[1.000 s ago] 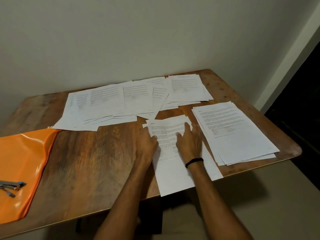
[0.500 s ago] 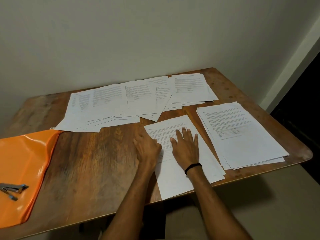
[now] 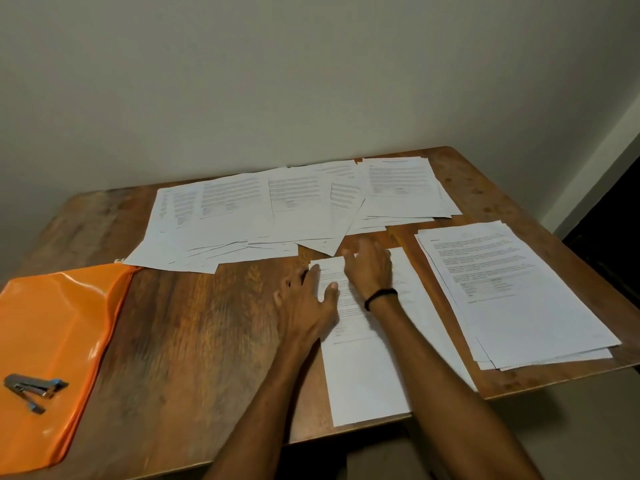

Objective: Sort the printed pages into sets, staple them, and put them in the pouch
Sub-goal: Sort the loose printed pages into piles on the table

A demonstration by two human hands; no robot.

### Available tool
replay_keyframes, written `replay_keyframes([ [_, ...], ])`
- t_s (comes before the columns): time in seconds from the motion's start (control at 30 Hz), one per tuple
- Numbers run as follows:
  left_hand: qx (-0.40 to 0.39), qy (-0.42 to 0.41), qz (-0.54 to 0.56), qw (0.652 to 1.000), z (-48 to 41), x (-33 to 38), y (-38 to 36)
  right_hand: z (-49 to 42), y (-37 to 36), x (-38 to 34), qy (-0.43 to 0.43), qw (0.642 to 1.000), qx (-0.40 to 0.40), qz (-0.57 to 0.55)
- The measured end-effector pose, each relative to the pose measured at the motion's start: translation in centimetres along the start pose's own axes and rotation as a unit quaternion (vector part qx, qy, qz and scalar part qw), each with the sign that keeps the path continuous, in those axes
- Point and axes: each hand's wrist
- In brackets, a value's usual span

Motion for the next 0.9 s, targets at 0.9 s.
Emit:
replay_keyframes([
  [0.9,0.167,0.119,0.394,0.896,0.2,-0.9,2.0,-6.2,3.5,-3.5,-0.128,0.896,0.034,-0.425],
])
Point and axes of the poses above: each hand's wrist, its own z-axis away from the middle knuckle, its own y-axis out of the back of the hand, x = y × z, and after that the axes turned 2 degrees about -z, right-handed
